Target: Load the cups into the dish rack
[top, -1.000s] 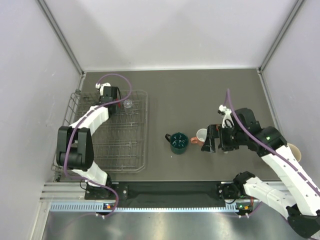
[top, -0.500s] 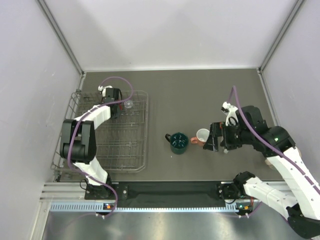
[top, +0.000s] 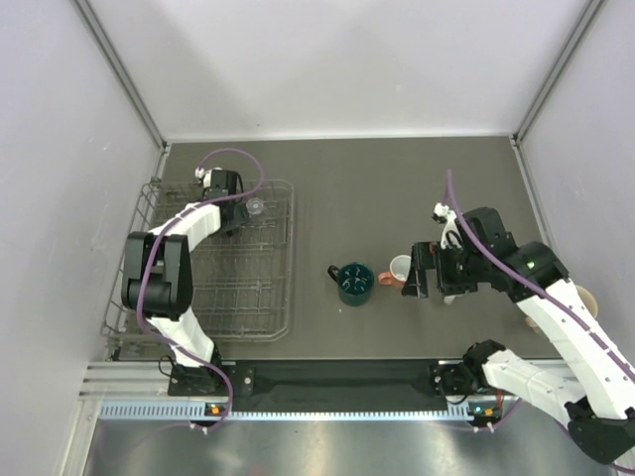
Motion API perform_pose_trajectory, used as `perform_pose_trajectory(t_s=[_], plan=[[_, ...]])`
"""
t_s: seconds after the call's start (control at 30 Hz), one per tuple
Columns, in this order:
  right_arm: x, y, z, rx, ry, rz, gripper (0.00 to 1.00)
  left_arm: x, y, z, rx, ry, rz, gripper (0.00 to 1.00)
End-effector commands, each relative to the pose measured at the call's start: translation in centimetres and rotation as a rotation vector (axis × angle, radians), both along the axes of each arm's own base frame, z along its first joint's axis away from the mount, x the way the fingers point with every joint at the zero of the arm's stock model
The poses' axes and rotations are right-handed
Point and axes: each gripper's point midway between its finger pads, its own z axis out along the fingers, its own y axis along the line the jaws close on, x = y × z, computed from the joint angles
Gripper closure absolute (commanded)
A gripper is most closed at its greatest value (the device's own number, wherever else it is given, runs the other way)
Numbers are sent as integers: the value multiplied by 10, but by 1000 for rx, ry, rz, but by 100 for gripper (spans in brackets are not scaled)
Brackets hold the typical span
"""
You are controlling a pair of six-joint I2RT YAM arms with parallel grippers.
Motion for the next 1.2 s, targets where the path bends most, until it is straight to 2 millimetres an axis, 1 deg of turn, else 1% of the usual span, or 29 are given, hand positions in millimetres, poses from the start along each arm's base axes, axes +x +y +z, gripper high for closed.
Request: perform_pose_trajectory(t_s=[0.0, 0.13, 0.17, 0.23, 0.27, 0.3, 0.33, 0.4, 0.43, 0.47, 0.5, 0.53, 0.57, 0.6, 0.63, 0.67, 0.7, 0.73, 0.77, 0.8, 0.83, 0.87, 0.9, 0.93, 1.0, 1.03, 1.07, 1.1, 1.17], plan=[[13, -7, -2, -49, -44, -25, 0, 11, -2, 26, -28, -65, 14, 25], [20, -8, -1, -83, -58, -38, 0, 3, -7, 36, -66, -59, 22, 19], [21, -8, -1, -89, -58, -42, 0, 1, -8, 45, -77, -74, 24, 18], [25, -7, 1, -103, -54, -45, 0, -6, -12, 56, -109, -69, 33, 15], [26, -5, 1, -108, -51, -44, 0, -8, -13, 69, -122, -95, 35, 14], [29, -5, 5, -110, -61, -48, 0, -11, -15, 76, -134, -106, 36, 12], [31, -3, 4, -121, -52, -46, 0, -18, -16, 92, -155, -133, 42, 12], [37, -4, 7, -141, -60, -72, 0, -27, -17, 108, -175, -164, 52, 9], [38, -3, 5, -153, -52, -71, 0, -36, -20, 127, -207, -204, 48, 7], [40, -2, 5, -156, -47, -84, 0, -42, -23, 135, -230, -221, 42, 7], [44, -2, 7, -164, -53, -95, 3, -48, -27, 141, -256, -234, 40, 6], [49, -3, 4, -194, -49, -109, 8, -58, -36, 159, -312, -276, 5, 6], [51, -4, 4, -204, -45, -124, 14, -66, -43, 165, -348, -284, -13, 6], [55, -3, 7, -205, -51, -132, 16, -75, -51, 167, -397, -285, -34, 6], [58, 2, 5, -205, -42, -127, 16, -82, -60, 172, -453, -299, -50, 6], [60, 6, 5, -195, -39, -126, 17, -96, -78, 190, -536, -333, -127, 7], [63, 10, 5, -190, -39, -123, 17, -106, -85, 186, -566, -323, -144, 8], [66, 18, 5, -195, -34, -104, 18, -120, -95, 198, -609, -357, -176, 8], [68, 24, 4, -197, -31, -92, 18, -130, -104, 199, -644, -351, -204, 10], [71, 30, 5, -200, -38, -82, 18, -143, -114, 191, -689, -321, -240, 11], [74, 42, 2, -217, -30, -51, 18, -158, -127, 197, -731, -327, -287, 12], [76, 49, 1, -224, -28, -41, 18, -167, -134, 195, -758, -315, -310, 12], [79, 57, 4, -217, -29, -32, 20, -181, -145, 188, -809, -271, -360, 12], [80, 69, -6, -231, 0, -4, 22, -190, -151, 188, -839, -255, -390, 12], [82, 83, -11, -233, 20, 6, 29, -204, -159, 181, -893, -196, -418, 12], [83, 95, -16, -250, 28, 21, 32, -215, -166, 182, -940, -170, -440, 12], [83, 99, -18, -259, 36, 10, 32, -222, -169, 180, -960, -155, -451, 12], [87, 104, -16, -262, 24, -4, 32, -228, -171, 173, -967, -134, -451, 13], [89, 115, -22, -272, 19, -6, 31, -244, -174, 159, -935, -80, -465, 13]])
